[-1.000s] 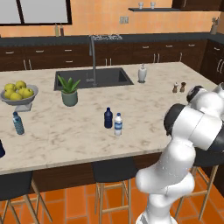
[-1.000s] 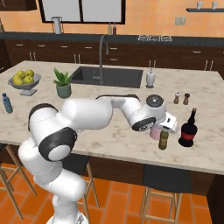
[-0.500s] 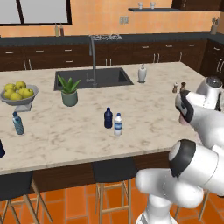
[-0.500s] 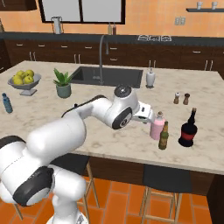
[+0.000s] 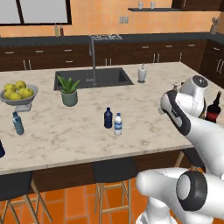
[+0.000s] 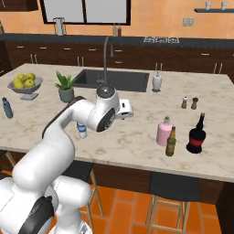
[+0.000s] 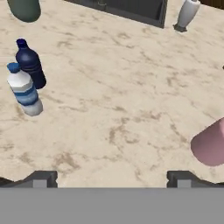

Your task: Move the plastic bottles in the middle to the plastics group, and the glass bottles in the middle to the glass group.

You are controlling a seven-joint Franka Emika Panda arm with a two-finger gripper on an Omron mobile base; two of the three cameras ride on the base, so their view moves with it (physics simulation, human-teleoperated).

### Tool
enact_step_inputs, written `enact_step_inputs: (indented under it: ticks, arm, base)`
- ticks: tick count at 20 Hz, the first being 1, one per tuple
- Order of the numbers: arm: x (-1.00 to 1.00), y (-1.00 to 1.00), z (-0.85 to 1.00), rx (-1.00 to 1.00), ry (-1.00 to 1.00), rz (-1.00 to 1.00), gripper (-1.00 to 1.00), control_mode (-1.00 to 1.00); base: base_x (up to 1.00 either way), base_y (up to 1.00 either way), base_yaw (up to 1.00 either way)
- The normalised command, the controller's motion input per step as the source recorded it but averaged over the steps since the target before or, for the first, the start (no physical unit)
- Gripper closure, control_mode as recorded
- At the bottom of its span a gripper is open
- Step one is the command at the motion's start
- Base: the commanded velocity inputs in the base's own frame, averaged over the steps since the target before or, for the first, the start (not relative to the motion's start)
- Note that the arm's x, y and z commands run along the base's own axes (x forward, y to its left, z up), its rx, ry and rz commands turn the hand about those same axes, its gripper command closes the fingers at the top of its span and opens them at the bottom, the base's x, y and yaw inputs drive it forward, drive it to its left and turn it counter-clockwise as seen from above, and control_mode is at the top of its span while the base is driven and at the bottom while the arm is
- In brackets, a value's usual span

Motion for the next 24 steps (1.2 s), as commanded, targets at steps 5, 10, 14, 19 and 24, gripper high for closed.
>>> enact_step_inputs:
  ticks: [5, 10, 14, 19, 24]
  arm:
    - [0.21, 1.0, 0.04, -0.03, -0.01, 0.25, -1.0, -1.0]
    - [0.06, 1.0, 0.24, -0.07, 0.0, 0.08, -1.0, -1.0]
    - [0.0, 1.0, 0.0, -0.14, 0.0, 0.0, -1.0, -1.0]
    - [0.07, 0.31, -0.07, -0.02, 0.0, -0.06, -1.0, -1.0]
    - [0.54, 0.0, -0.58, 0.12, 0.0, -0.24, -1.0, -1.0]
  base:
    - [0.0, 0.0, 0.0]
    - [0.0, 0.0, 0.0]
    - [0.0, 0.0, 0.0]
    - [0.0, 0.0, 0.0]
    - [0.0, 0.0, 0.0]
